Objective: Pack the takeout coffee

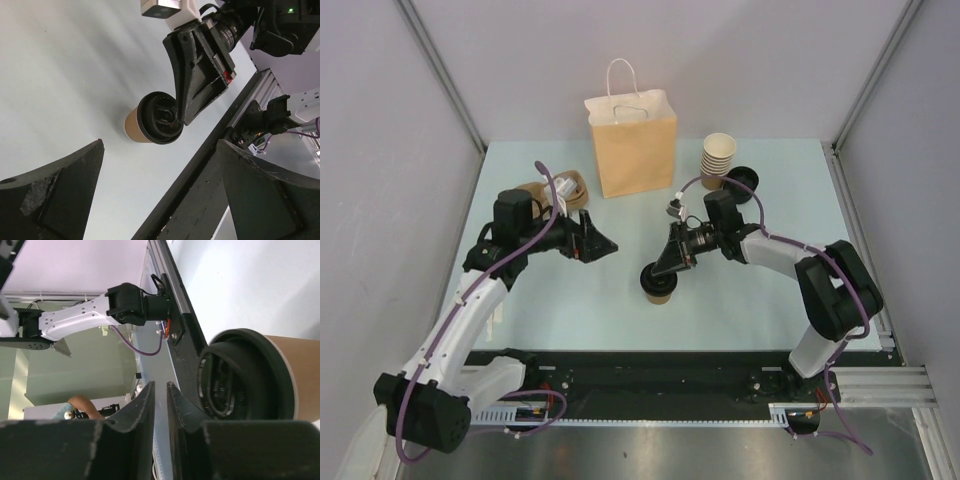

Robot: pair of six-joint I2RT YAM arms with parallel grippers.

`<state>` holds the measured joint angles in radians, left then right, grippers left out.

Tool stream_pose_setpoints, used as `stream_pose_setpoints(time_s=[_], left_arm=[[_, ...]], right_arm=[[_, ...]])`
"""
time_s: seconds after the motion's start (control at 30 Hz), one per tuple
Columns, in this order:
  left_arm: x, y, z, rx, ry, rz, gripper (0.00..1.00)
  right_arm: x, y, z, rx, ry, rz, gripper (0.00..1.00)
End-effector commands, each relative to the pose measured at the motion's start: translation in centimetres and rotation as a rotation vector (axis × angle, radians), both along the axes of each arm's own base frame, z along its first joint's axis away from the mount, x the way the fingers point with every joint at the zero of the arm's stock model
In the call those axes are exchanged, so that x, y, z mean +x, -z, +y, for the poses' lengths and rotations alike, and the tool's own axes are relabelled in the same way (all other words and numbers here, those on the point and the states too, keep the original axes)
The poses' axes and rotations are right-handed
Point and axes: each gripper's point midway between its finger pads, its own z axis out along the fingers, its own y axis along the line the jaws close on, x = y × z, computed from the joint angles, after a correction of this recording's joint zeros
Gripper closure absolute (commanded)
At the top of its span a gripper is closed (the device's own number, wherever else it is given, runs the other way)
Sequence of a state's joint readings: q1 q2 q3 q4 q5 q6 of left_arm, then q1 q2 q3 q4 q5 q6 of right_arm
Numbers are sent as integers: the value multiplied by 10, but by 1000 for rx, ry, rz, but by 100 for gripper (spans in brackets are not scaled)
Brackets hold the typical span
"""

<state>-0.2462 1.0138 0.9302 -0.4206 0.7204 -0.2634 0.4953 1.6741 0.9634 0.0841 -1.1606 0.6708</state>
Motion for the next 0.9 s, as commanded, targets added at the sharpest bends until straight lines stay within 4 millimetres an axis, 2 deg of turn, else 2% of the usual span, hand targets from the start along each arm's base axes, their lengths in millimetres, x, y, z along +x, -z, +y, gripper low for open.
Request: stream_pose_setpoints(time_s=[0.0,0.3,0.67,0.77,0.87], left_arm=[[6,-13,-3,-37,9,-30,1],[8,-8,-1,-29,-11,-21,1],[10,6,-1,-16,-10,19,1],[10,7,-1,-12,-6,19,0],[7,7,-2,-12,12,16,0]], right_arm=[[-2,13,0,-21,-27,20,84],[1,52,-5,-104,-15,64,90],[5,79,-12,-201,29,83,92],[8,73,-9,-174,27,60,94],[5,48,-3,-119,0,19,94]])
